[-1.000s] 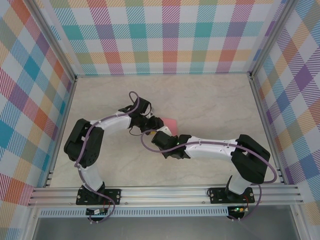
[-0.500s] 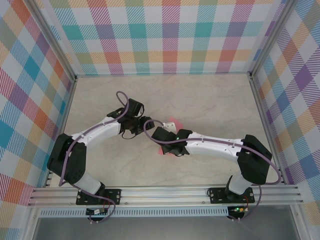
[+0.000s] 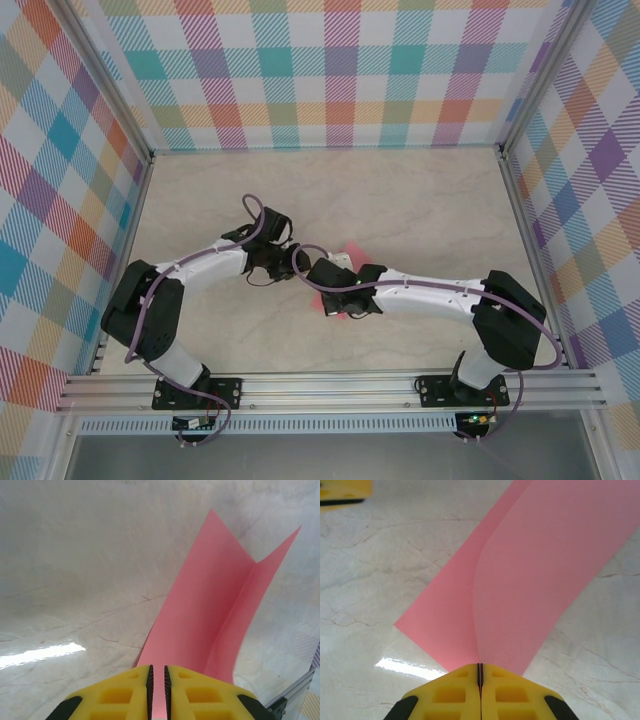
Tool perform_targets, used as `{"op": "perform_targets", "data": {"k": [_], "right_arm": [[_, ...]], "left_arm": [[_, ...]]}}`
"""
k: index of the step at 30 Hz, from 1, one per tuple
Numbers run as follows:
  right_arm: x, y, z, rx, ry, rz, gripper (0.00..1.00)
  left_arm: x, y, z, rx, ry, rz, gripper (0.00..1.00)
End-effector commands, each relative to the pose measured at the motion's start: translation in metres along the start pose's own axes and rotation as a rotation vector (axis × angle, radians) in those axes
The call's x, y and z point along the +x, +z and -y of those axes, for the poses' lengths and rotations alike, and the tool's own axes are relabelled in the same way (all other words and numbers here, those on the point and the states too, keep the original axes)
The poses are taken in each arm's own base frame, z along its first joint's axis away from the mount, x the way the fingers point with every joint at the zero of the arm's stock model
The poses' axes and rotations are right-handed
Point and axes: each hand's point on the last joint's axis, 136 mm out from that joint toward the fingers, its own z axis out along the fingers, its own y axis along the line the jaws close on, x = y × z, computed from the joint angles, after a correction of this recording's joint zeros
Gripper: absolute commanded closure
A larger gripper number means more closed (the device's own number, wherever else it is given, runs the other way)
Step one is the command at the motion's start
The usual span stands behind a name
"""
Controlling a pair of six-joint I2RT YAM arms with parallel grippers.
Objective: Fold a paper plane with a square sheet of paper (pick it up from the middle)
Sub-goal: Fold the triangle a second time at the center of the table.
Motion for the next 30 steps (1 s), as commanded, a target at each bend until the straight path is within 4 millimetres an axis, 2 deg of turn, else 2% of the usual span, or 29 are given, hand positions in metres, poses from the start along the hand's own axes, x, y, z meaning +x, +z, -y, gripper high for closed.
{"op": "perform_targets", "data": {"k": [1, 10, 18, 30], "right_arm": [[0.001, 0.004, -0.009, -0.083, 0.034, -0.016, 0.94], [0.001, 0.007, -0.012, -0.216, 0.062, -0.018, 0.92], [0.0, 0.011, -0.016, -0.355, 0.094, -0.031, 0.9], [0.001, 0.013, 0.0, -0.452, 0.129, -0.055, 0.88]], "left_arm": [[0.016, 0.014, 0.011, 0.048, 0.025, -0.06, 0.86], [0.029, 0.033, 0.005, 0.02, 0.028, -0.108, 0.89], [0.041, 0.047, 0.012, 0.034, 0.045, -0.152, 0.9], [0.055, 0.067, -0.005, -0.033, 0.054, -0.203, 0.93]]}}
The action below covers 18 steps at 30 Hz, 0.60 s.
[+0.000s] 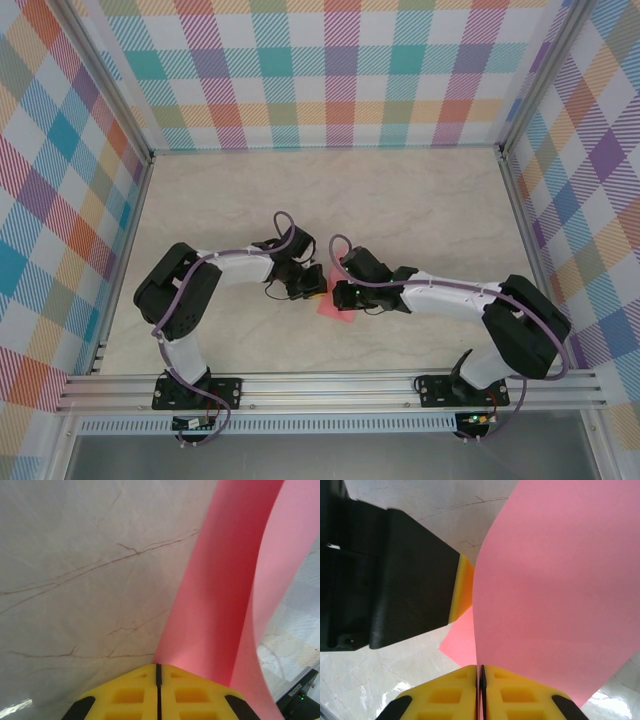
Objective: Fold a paper plane with a square sheet of paper (pick it up from the middle)
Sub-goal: Fold the triangle a second time at the center of the table.
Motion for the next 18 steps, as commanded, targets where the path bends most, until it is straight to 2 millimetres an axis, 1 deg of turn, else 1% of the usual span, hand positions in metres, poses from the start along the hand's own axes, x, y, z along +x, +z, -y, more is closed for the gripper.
{"op": "perform_targets", "data": {"k": [1, 8, 11, 12, 18], "right_arm": [[-0.003, -0.005, -0.007, -0.076, -0.028, -0.002, 0.88], [-0.006, -0.003, 0.008, -0.094, -0.007, -0.029, 0.88], [-0.008, -0.004, 0.01, -0.115, -0.003, -0.039, 0.87], [-0.008, -0.004, 0.012, -0.117, -0.001, -0.041, 0.87], [-0.011, -0.004, 0.017, -0.153, -0.005, -0.055, 0.87]], "left_arm": [[0.006, 0.007, -0.001, -0.023, 0.014, -0.022, 0.93], [0.004, 0.008, -0.008, -0.066, 0.032, -0.024, 0.94], [0.002, 0.009, -0.008, -0.069, 0.038, -0.023, 0.94], [0.007, 0.009, -0.014, -0.094, 0.024, -0.042, 0.94], [0.008, 0.01, -0.015, -0.098, 0.026, -0.048, 0.95]]}}
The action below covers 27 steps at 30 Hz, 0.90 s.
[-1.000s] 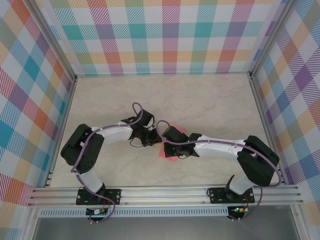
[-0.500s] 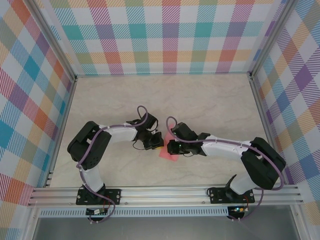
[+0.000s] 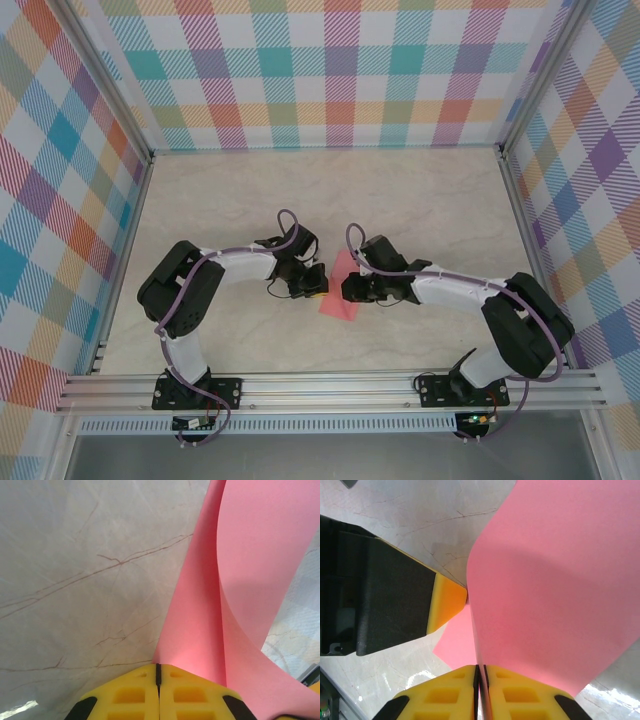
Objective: Fold a paper plane with a square sheet of paper (pick it up from the middle)
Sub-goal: Fold the triangle a second time at the center of the table.
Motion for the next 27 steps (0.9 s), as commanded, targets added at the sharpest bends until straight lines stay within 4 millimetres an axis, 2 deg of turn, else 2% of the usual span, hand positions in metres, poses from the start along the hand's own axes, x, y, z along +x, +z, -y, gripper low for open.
{"op": "perform_targets", "data": {"k": [1, 15, 27], "right_arm": [[0.003, 0.002, -0.003, -0.053, -0.041, -0.022, 0.87], [0.005, 0.012, 0.012, -0.089, -0.036, -0.077, 0.87], [0.0, 0.013, 0.024, -0.096, -0.045, -0.071, 0.86]], "left_arm": [[0.011, 0.009, -0.018, -0.082, -0.003, -0.04, 0.95], [0.011, 0.01, -0.018, -0.088, -0.001, -0.046, 0.95], [0.008, 0.01, -0.016, -0.088, -0.002, -0.046, 0.95]]}}
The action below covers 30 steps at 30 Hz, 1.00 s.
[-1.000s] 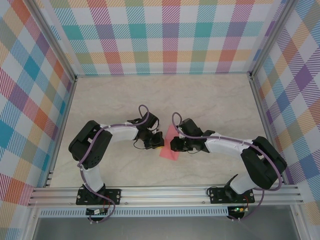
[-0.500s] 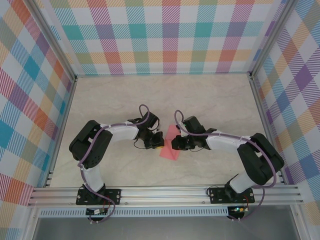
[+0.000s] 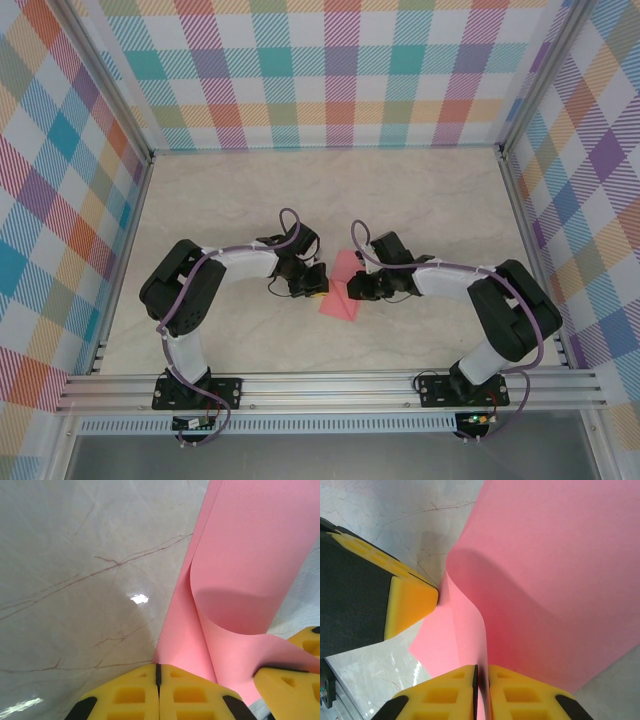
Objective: Fold a paper plane with a square sheet of paper (pick it up from the middle)
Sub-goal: Fold the triangle a second time at the center of the table.
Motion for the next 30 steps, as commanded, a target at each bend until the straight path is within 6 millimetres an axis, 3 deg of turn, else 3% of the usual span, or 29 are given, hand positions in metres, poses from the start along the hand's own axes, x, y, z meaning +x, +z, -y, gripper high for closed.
{"op": "perform_targets", "data": {"k": [1, 30], "right_arm": [[0.0, 0.002, 0.001, -0.031, -0.027, -0.002, 0.86], [-0.001, 0.008, 0.018, 0.032, -0.028, -0.001, 0.85]], "left_arm": [[0.008, 0.011, -0.015, -0.071, -0.009, -0.032, 0.95], [0.008, 0.011, -0.015, -0.076, -0.009, -0.038, 0.95]]}}
